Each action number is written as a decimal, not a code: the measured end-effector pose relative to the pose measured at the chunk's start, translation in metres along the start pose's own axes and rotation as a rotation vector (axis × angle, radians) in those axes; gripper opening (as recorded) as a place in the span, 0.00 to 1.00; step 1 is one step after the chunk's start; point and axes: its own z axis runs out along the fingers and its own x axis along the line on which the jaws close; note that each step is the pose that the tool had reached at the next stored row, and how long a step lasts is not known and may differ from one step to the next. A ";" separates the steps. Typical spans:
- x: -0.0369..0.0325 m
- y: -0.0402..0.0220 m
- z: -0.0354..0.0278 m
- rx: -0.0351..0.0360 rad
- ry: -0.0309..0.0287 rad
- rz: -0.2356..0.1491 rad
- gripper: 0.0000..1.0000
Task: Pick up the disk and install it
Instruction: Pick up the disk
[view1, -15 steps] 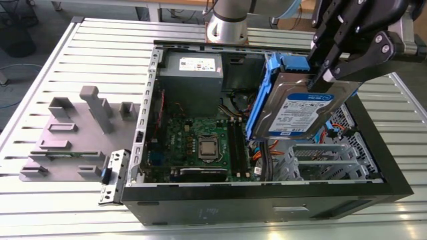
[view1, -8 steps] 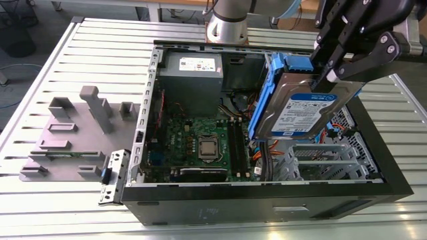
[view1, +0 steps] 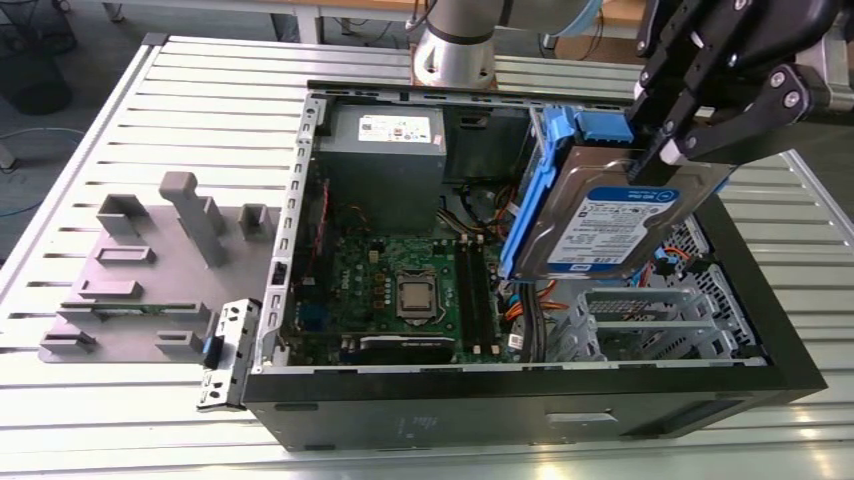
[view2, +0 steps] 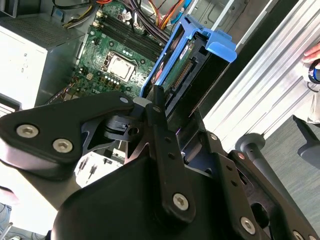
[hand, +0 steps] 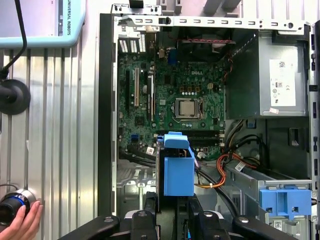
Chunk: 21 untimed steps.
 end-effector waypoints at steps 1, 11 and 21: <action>0.0000 -0.0006 0.0000 0.0000 -0.0001 0.000 0.35; -0.0001 -0.0048 -0.0002 0.0000 0.0000 0.000 0.35; -0.0001 -0.0052 -0.0002 0.0000 -0.0001 0.000 0.35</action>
